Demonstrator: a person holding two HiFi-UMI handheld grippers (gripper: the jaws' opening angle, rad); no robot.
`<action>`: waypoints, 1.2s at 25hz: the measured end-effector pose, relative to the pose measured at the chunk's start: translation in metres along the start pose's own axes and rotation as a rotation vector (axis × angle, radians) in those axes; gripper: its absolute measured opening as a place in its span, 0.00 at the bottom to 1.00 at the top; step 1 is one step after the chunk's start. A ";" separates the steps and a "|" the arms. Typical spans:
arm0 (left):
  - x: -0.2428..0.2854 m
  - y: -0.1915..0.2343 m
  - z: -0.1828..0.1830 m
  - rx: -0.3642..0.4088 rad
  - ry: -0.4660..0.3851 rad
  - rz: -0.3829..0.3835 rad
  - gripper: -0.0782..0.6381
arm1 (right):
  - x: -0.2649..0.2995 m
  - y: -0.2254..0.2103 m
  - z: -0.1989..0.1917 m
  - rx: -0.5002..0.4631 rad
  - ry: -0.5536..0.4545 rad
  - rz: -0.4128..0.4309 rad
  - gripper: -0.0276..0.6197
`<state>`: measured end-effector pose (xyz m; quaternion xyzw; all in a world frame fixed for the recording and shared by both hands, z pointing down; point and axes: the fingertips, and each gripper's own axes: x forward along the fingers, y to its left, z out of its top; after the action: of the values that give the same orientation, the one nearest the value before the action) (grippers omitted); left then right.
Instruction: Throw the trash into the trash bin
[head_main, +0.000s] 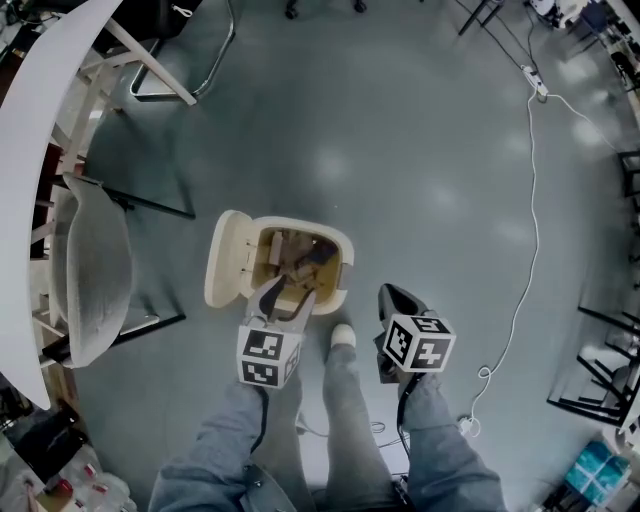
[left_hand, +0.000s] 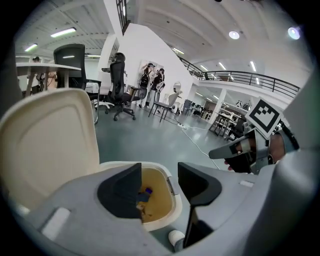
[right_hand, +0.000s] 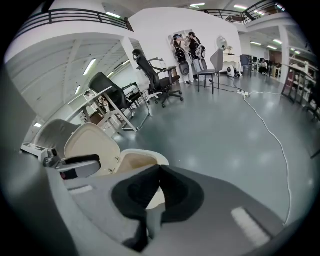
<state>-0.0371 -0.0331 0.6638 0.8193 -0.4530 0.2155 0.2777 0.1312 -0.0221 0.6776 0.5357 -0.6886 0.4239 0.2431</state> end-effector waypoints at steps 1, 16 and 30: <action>-0.008 -0.002 0.006 0.001 0.001 0.006 0.43 | -0.005 0.004 0.004 -0.003 -0.003 0.006 0.05; -0.149 -0.034 0.119 -0.025 -0.015 0.099 0.14 | -0.123 0.098 0.085 -0.211 -0.063 0.070 0.05; -0.307 -0.026 0.235 -0.014 -0.251 0.249 0.12 | -0.275 0.144 0.173 -0.207 -0.318 0.039 0.05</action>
<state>-0.1434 0.0169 0.2944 0.7754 -0.5834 0.1412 0.1961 0.1004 -0.0125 0.3236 0.5548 -0.7684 0.2656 0.1769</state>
